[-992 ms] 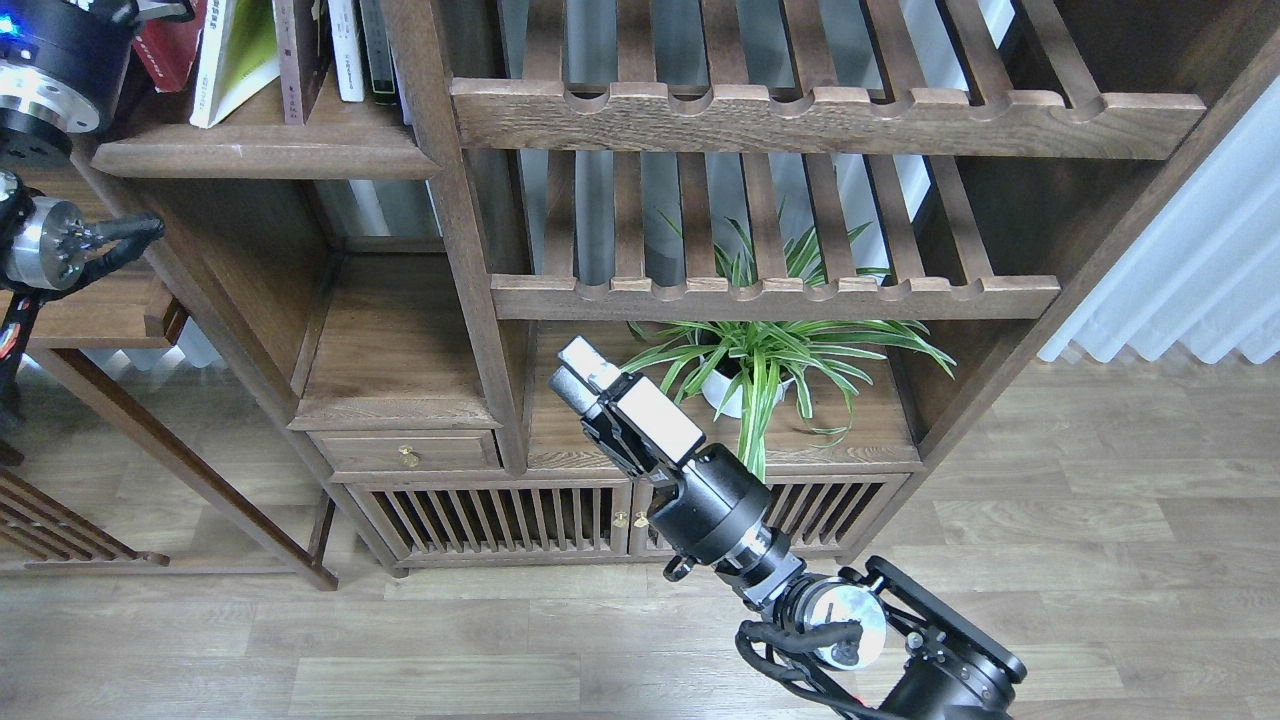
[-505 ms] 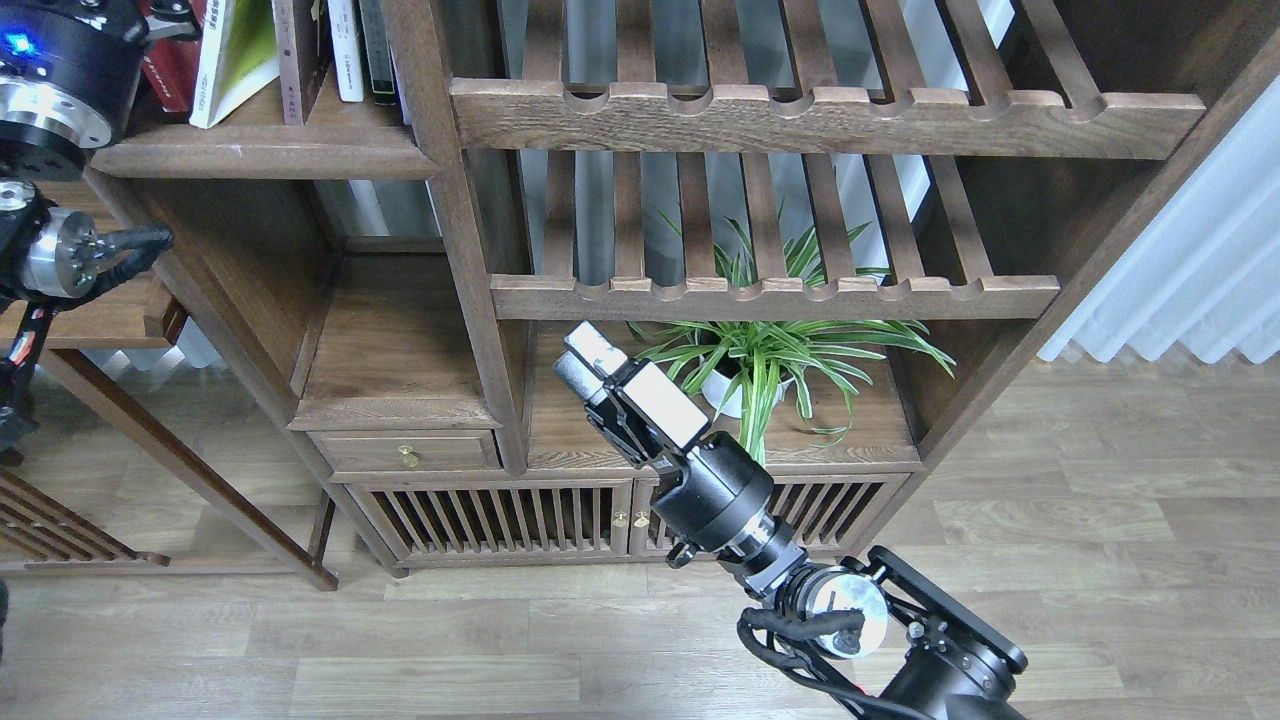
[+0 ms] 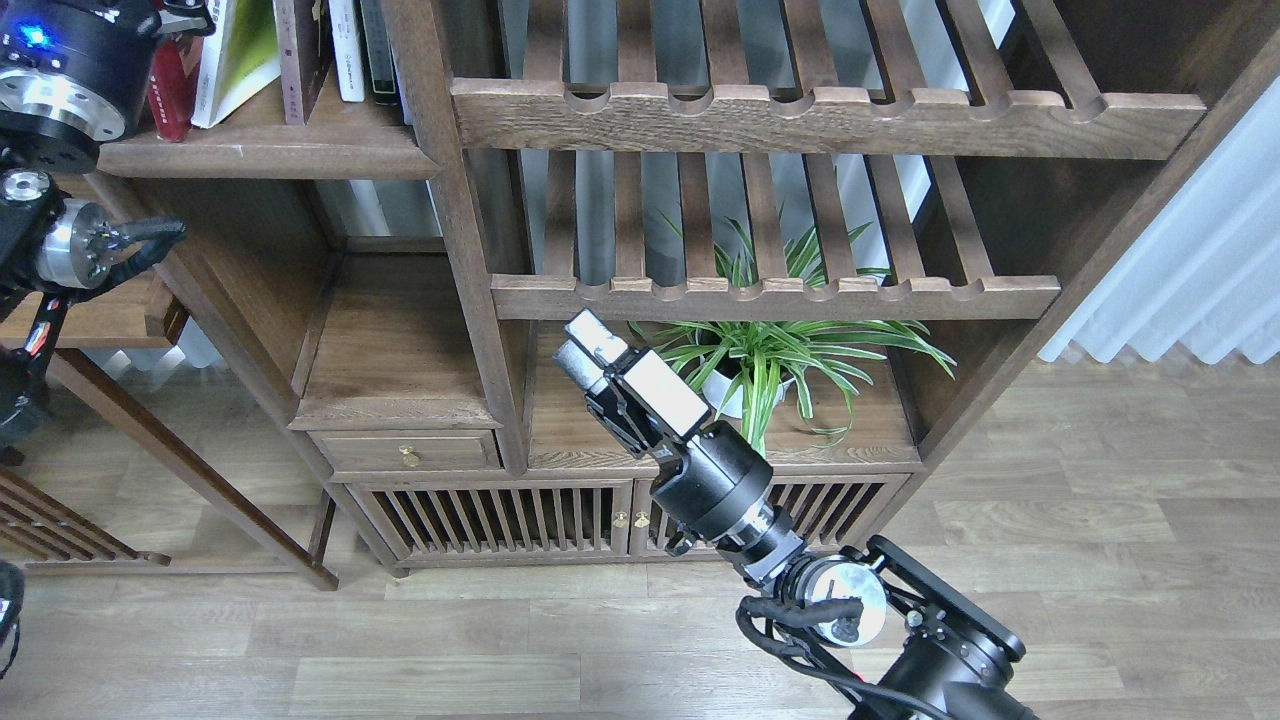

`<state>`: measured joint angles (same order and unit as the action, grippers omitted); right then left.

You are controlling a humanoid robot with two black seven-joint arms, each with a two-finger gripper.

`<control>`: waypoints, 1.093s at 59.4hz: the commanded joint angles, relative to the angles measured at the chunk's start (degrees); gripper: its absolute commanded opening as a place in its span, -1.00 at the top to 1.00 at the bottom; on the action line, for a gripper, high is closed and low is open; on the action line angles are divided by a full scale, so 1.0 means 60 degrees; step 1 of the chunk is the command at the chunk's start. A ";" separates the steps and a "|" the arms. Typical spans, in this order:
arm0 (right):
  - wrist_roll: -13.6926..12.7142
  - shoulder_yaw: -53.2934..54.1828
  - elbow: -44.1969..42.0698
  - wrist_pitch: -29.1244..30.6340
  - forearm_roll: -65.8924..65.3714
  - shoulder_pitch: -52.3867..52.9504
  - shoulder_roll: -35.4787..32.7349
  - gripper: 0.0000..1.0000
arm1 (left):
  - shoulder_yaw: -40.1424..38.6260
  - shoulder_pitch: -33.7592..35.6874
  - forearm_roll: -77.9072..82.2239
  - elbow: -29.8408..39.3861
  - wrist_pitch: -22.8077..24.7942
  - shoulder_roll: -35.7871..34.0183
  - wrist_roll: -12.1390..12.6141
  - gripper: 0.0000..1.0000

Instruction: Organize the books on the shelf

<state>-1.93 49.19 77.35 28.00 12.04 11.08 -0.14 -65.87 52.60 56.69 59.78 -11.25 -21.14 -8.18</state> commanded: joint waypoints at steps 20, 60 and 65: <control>0.0014 -0.0010 -0.0221 0.0000 0.0131 0.0454 0.0024 -0.70 | -0.0300 0.0916 -0.0732 -0.0265 -0.0146 0.1209 -0.1155 0.44; 0.0073 0.0795 -0.0265 0.0000 0.0512 0.1142 0.0024 -0.70 | -0.0989 0.1267 -0.2065 0.1067 -0.0072 0.1283 -0.2870 0.42; 0.0073 0.0941 -0.0265 0.0000 0.0527 0.1259 0.0024 -0.71 | -0.1062 0.1253 -0.2138 0.1272 -0.0072 0.1312 -0.2855 0.42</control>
<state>-1.49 53.54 75.76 28.00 15.12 17.82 0.00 -71.66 60.24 44.38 65.46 -11.54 -13.47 -25.36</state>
